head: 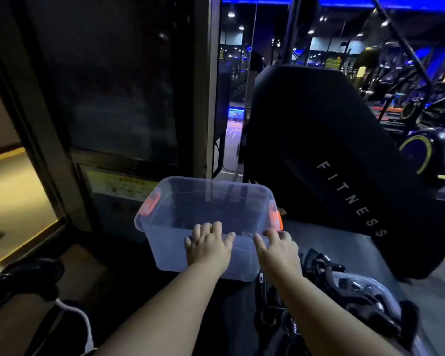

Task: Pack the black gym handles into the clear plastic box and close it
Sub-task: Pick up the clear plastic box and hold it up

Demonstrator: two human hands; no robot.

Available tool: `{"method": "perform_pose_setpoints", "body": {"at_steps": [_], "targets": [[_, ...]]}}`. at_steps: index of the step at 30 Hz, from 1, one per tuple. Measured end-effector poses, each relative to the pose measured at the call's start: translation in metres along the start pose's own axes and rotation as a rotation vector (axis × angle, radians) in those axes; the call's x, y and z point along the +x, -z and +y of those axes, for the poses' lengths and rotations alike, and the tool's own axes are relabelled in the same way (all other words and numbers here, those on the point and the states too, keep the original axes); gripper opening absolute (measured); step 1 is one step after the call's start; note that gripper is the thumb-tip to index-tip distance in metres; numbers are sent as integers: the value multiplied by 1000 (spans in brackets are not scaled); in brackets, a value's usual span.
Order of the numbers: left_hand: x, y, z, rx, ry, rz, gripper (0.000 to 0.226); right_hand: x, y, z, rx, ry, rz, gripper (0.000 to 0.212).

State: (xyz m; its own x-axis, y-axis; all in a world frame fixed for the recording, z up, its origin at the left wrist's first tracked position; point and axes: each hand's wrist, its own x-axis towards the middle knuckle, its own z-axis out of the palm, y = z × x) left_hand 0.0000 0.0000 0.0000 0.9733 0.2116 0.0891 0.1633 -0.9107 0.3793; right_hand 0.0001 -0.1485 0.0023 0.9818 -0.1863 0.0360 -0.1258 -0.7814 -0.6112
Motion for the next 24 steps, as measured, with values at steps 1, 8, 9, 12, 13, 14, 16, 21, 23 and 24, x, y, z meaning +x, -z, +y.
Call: {"method": "perform_pose_setpoints", "body": {"at_steps": [1, 8, 9, 12, 13, 14, 16, 21, 23, 24], "targets": [[2, -6, -4, 39, -15, 5, 47, 2, -5, 3, -38, 4, 2, 44], [18, -42, -21, 132, -87, 90, 50, 19, -45, 22, -68, 108, 69, 43], [19, -44, -23, 134, -103, 128, 48, 19, -48, 24, -28, 117, 88, 42], [17, -56, -30, 135, -163, 254, 47, 19, -57, 29, 50, 188, 135, 43], [17, -58, -31, 128, -178, 289, 46, 20, -58, 32, 61, 209, 154, 44], [17, -60, -33, 120, -192, 326, 46, 20, -59, 34, 70, 228, 166, 44], [16, -64, -35, 115, -210, 378, 46, 22, -62, 39, 86, 251, 186, 44], [9, -84, -44, 66, -272, 573, 52, 15, -72, 51, 126, 313, 274, 39], [4, -94, -50, 62, -303, 699, 50, 6, -76, 56, 166, 358, 303, 32], [0, -99, -53, 72, -316, 764, 47, 1, -78, 59, 179, 383, 316, 30]]}}
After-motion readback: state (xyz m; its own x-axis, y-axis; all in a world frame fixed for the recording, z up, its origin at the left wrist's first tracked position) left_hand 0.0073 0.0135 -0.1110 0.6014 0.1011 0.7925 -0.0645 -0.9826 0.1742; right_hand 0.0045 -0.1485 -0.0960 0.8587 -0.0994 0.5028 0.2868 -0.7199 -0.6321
